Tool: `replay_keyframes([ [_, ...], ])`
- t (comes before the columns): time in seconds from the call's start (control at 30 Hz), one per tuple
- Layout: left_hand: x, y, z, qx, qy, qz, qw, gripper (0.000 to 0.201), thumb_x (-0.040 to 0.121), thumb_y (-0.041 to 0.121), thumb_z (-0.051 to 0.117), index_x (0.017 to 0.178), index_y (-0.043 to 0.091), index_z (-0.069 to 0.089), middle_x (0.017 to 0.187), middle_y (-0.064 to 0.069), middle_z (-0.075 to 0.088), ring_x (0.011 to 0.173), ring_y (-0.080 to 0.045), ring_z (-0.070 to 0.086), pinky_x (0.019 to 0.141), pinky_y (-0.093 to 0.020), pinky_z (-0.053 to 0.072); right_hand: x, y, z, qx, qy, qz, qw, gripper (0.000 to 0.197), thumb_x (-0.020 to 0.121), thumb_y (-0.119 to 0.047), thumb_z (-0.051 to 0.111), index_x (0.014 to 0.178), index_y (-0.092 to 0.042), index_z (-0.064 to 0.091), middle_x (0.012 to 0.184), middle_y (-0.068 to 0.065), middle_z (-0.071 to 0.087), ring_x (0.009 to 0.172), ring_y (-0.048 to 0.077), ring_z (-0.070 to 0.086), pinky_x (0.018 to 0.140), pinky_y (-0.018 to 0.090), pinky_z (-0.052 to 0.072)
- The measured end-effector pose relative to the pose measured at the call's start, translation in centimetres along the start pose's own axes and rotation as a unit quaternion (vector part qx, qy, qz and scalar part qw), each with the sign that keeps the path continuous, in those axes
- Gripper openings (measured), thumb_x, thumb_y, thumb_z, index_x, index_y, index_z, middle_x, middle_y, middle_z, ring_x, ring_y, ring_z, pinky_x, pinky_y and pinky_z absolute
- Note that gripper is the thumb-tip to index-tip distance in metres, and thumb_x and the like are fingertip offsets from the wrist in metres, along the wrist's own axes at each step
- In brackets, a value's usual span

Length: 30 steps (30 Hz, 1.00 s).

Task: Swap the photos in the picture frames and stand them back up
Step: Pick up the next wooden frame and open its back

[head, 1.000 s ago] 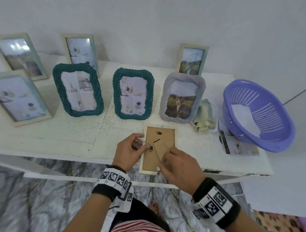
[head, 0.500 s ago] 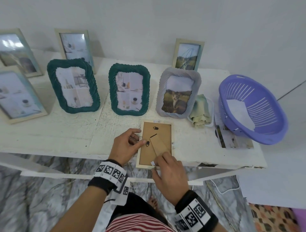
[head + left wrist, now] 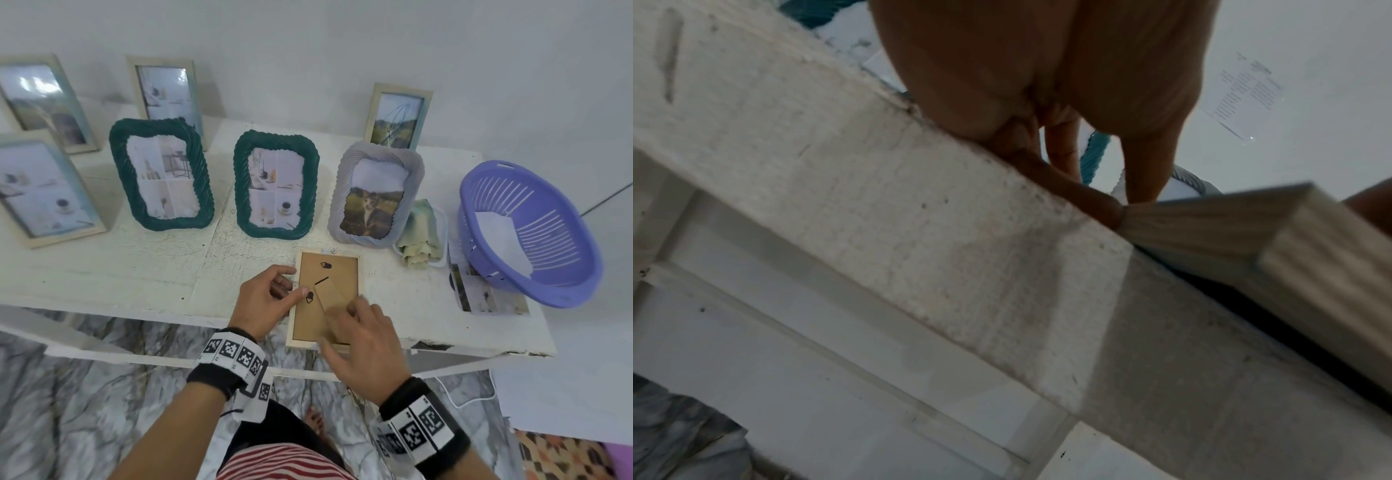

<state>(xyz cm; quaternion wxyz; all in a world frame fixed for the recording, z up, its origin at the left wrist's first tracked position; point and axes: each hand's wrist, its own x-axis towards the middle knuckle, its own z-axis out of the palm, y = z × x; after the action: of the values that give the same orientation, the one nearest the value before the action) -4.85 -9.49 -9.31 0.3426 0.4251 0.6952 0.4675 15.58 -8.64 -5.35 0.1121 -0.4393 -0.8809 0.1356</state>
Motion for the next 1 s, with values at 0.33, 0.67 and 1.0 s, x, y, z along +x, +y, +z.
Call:
replay_keyframes([
  [0.33, 0.0, 0.0, -0.2, -0.007, -0.010, 0.011, 1.000, 0.025, 0.085, 0.019, 0.075, 0.108, 0.022, 0.067, 0.081, 0.000, 0.067, 0.061, -0.012, 0.061, 0.056, -0.025, 0.053, 3.3, -1.4, 0.7, -0.088, 0.035, 0.147, 0.984, 0.050, 0.065, -0.051, 0.067, 0.090, -0.008, 0.065, 0.104, 0.010, 0.055, 0.088, 0.030, 0.050, 0.069, 0.041, 0.047],
  [0.67, -0.2, 0.1, -0.1, -0.006, 0.009, 0.016, 1.000, 0.021, 0.084, 0.014, 0.075, 0.103, 0.020, 0.069, 0.078, 0.004, 0.067, 0.066, -0.009, 0.062, 0.065, -0.023, 0.055, 2.3, 1.5, -1.4, 0.035, 0.095, 0.180, 0.978, 0.039, 0.077, -0.041, 0.066, 0.093, -0.008, 0.054, 0.109, 0.008, 0.053, 0.091, 0.023, 0.044, 0.079, 0.034, 0.044],
  [1.0, -0.1, -0.2, -0.1, -0.020, 0.014, 0.021, 0.999, 0.020, 0.083, 0.011, 0.075, 0.101, 0.017, 0.070, 0.078, -0.001, 0.067, 0.067, -0.009, 0.060, 0.066, -0.020, 0.054, -1.1, 8.2, -2.5, 0.024, 0.027, 0.274, 0.961, 0.043, 0.077, -0.035, 0.069, 0.108, -0.010, 0.055, 0.110, 0.007, 0.058, 0.096, 0.026, 0.045, 0.080, 0.037, 0.042],
])
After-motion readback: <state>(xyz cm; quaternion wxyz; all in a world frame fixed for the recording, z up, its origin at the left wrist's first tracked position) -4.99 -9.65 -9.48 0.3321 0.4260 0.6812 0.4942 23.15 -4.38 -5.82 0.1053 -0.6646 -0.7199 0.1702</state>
